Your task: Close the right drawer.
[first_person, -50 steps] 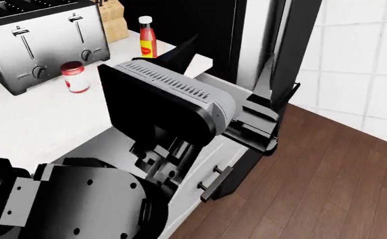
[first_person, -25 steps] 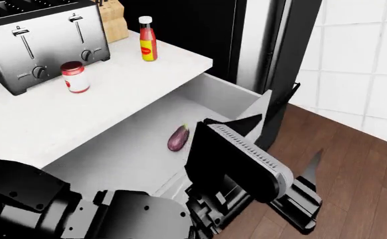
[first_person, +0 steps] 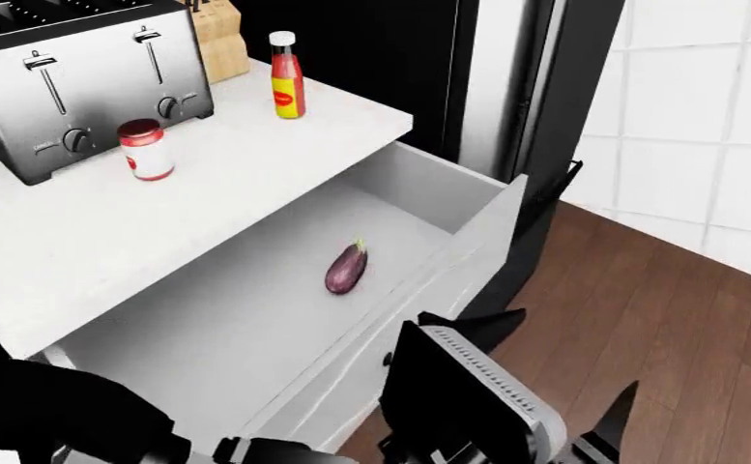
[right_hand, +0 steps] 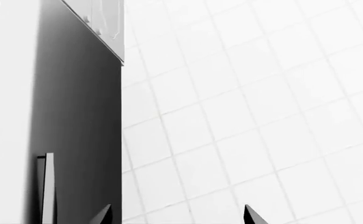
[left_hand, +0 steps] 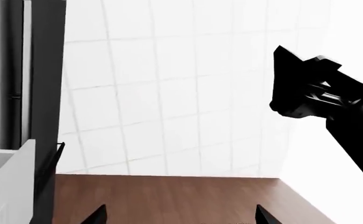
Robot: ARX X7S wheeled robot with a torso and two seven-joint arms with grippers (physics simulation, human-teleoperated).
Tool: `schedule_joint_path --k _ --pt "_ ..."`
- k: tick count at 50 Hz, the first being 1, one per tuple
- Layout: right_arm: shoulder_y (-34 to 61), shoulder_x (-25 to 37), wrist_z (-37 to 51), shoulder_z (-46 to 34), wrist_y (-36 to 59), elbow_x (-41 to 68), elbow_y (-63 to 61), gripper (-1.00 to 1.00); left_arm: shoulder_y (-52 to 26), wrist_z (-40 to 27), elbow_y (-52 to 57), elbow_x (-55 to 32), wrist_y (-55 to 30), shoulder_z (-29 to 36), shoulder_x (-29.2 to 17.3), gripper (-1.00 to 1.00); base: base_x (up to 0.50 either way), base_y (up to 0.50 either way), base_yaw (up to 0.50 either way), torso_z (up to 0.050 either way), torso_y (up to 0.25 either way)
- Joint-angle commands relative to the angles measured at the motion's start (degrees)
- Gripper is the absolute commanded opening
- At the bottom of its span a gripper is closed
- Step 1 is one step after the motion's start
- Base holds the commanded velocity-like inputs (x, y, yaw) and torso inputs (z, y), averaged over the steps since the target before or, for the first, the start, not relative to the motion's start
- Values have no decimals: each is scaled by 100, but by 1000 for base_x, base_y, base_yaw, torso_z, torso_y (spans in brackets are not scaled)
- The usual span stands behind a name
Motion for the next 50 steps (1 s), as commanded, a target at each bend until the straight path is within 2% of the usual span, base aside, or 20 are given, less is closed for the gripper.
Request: schedule_joint_path --k 1,9,27,50 --pt "11 29 42 -76 10 -22 23 100 502 68 -237 194 174 67 -5 100 0 0 0 0 0" --pt "85 82 147 -149 177 13 -62 100 806 102 -374 305 284 90 0 100 0 0 0 0 0" --pt "-2 36 27 -157 -153 -39 183 100 1405 296 -710 411 480 151 24 100 0 0 0 0 0" --pt "-93 25 12 -123 -287 -6 197 100 1989 147 -978 492 906 -77 -355 100 0 0 0 0 0"
